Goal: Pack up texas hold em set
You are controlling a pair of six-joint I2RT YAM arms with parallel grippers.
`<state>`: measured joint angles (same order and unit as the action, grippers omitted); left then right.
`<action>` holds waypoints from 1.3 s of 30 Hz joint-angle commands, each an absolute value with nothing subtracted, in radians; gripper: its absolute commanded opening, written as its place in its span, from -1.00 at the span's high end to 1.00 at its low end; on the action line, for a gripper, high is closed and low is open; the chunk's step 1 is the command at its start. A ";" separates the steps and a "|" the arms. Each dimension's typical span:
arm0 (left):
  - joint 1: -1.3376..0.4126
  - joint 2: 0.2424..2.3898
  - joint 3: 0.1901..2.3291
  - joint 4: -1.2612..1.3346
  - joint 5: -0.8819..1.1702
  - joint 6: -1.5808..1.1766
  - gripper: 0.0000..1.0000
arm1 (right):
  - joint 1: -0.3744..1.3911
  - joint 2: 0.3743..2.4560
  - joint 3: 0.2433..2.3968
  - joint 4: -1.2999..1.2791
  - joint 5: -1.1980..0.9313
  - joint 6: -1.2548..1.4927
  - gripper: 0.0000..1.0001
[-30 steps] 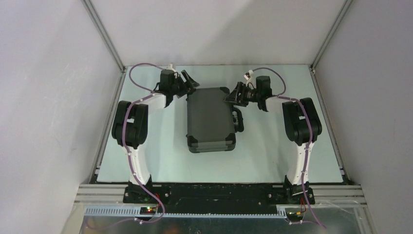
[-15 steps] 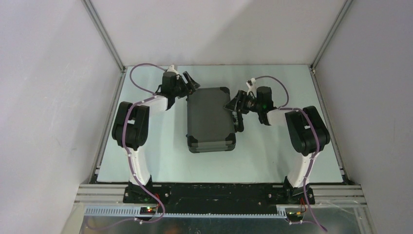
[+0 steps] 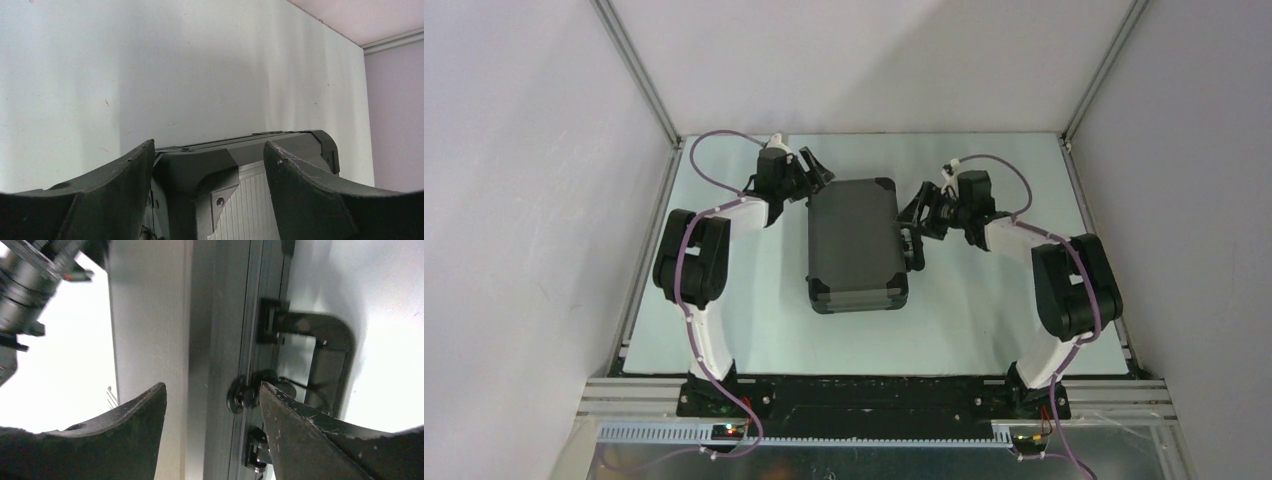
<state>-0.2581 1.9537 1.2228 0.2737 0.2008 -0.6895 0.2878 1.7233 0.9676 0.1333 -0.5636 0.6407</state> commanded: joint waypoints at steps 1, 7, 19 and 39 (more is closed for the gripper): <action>-0.379 1.896 1.188 0.143 0.446 -0.774 -0.59 | 0.232 1.679 1.085 0.140 -0.545 0.715 -0.44; -0.379 1.893 1.189 0.143 0.449 -0.776 -0.59 | 0.206 1.912 1.256 0.288 -0.627 0.862 -0.48; -0.382 1.897 1.193 0.143 0.465 -0.772 -0.58 | 0.289 2.388 1.825 0.101 -0.678 0.856 -0.54; -0.386 1.895 1.189 0.143 0.471 -0.774 -0.58 | 0.351 2.649 2.147 -0.053 -0.806 0.865 -0.54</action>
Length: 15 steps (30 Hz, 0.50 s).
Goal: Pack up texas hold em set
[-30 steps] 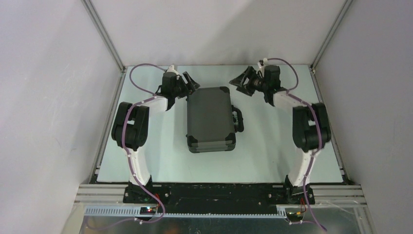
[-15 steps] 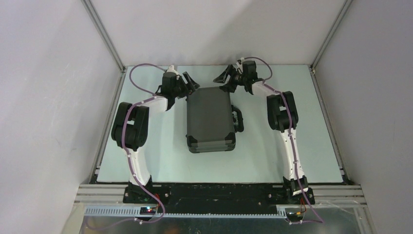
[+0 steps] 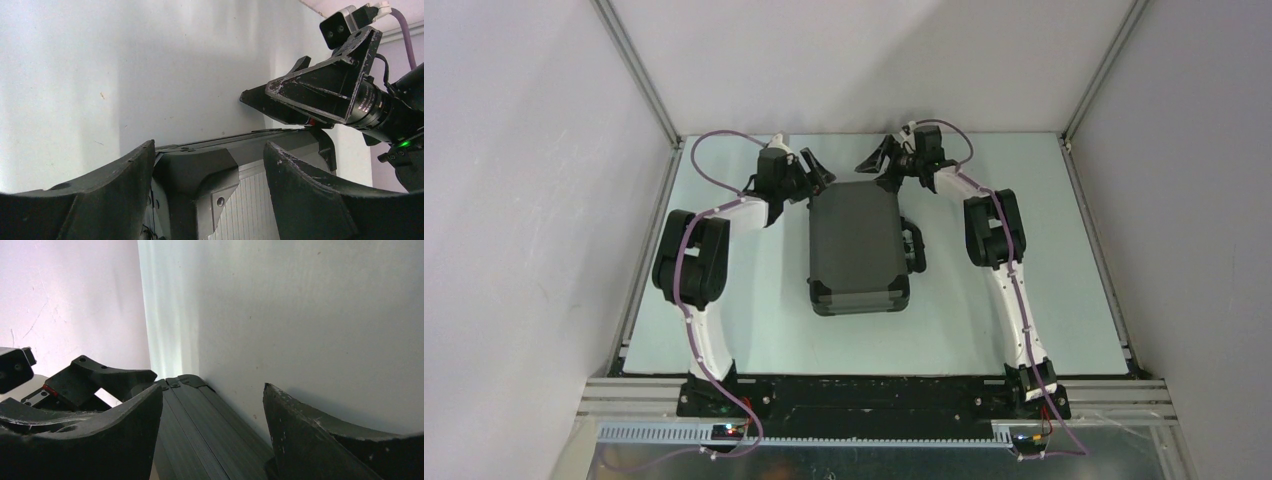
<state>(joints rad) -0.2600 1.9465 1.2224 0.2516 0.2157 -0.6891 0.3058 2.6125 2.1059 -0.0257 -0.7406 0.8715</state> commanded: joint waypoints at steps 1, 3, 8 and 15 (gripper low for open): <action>-0.386 1.895 1.189 0.143 0.471 -0.774 -0.58 | 0.361 2.655 2.149 -0.058 -0.805 0.849 -0.54; -0.386 1.893 1.189 0.142 0.471 -0.773 -0.58 | 0.380 2.674 2.175 -0.081 -0.817 0.823 -0.54; -0.388 1.888 1.183 0.143 0.469 -0.769 -0.57 | 0.421 2.702 2.216 -0.195 -0.864 0.752 -0.54; -0.393 1.870 1.152 0.143 0.470 -0.763 -0.57 | 0.416 2.510 1.819 -0.018 -0.847 0.739 -0.54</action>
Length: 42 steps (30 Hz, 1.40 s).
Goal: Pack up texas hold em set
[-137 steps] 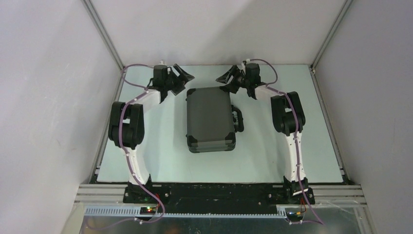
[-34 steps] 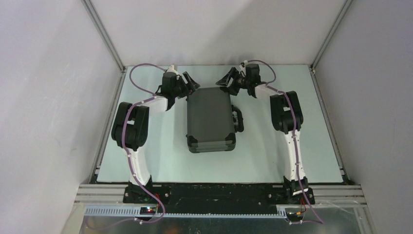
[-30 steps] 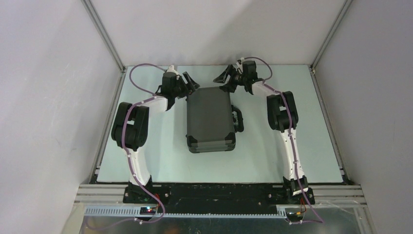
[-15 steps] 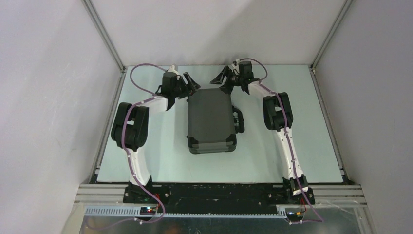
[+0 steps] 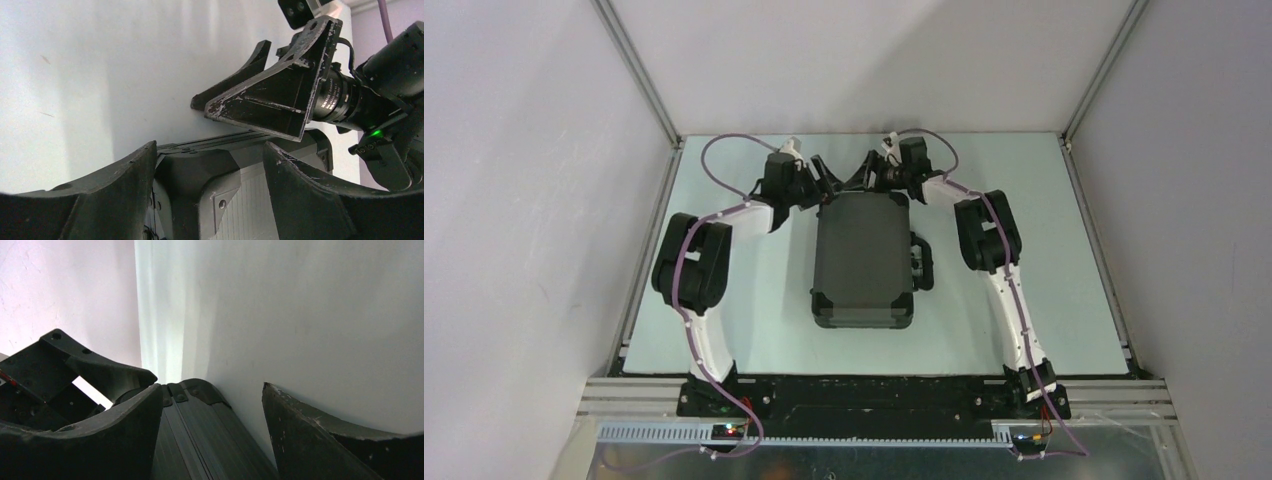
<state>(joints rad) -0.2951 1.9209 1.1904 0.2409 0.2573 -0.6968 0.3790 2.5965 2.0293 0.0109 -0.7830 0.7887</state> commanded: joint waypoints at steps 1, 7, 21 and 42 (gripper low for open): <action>-0.394 1.867 1.147 0.143 0.467 -0.762 -0.57 | 0.412 2.493 1.790 -0.014 -0.840 0.738 -0.54; -0.407 1.820 1.090 0.142 0.444 -0.754 -0.57 | 0.405 2.349 1.549 0.018 -0.762 0.696 -0.54; -0.302 1.667 1.309 -0.176 0.139 -0.668 -0.71 | 0.176 2.018 1.478 0.190 -0.294 0.853 -0.54; -0.760 1.346 1.153 -0.406 0.018 -0.450 -0.77 | 0.044 1.157 0.725 -0.261 -0.141 0.632 -0.96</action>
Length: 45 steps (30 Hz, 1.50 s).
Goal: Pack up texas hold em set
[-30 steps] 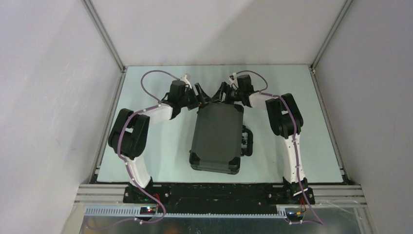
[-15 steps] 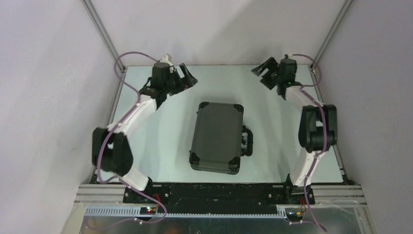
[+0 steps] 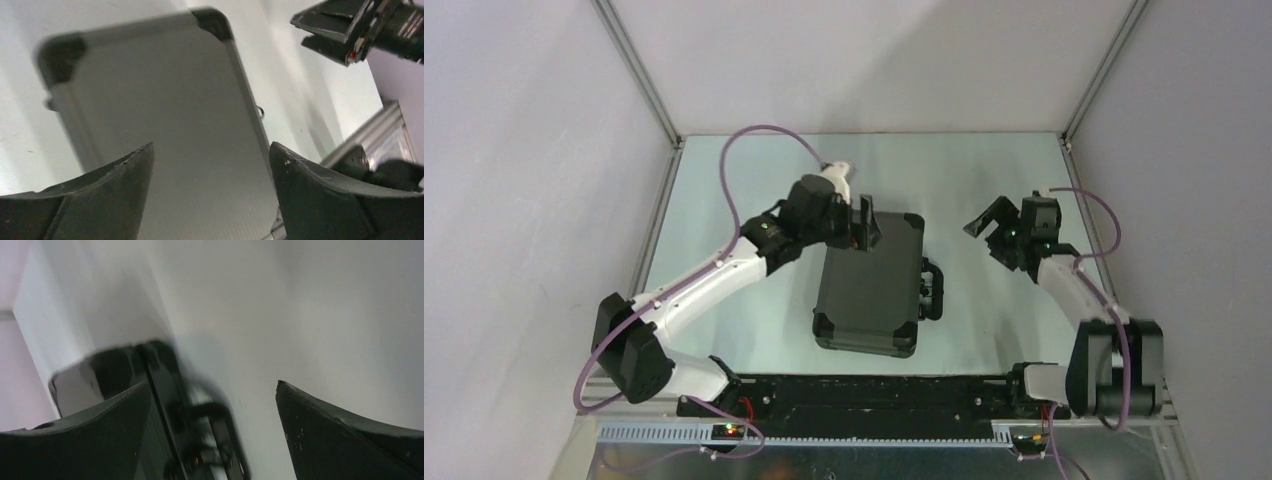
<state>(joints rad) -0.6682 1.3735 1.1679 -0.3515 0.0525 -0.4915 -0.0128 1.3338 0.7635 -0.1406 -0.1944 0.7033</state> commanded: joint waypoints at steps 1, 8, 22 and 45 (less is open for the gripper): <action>-0.773 1.362 1.150 -0.407 0.015 -0.453 -0.72 | 0.047 1.095 0.686 -0.274 -0.146 0.631 -0.96; -0.874 1.443 1.129 -0.406 0.004 -0.463 -0.62 | 0.033 0.858 0.451 -0.299 -0.254 0.648 -0.88; -0.878 1.527 1.094 -0.404 -0.008 -0.474 -0.62 | 0.015 0.900 0.306 -0.138 -0.447 0.678 -0.86; -0.904 1.553 1.040 -0.401 -0.073 -0.507 -0.63 | -0.049 1.136 0.044 0.708 -0.696 1.051 -0.87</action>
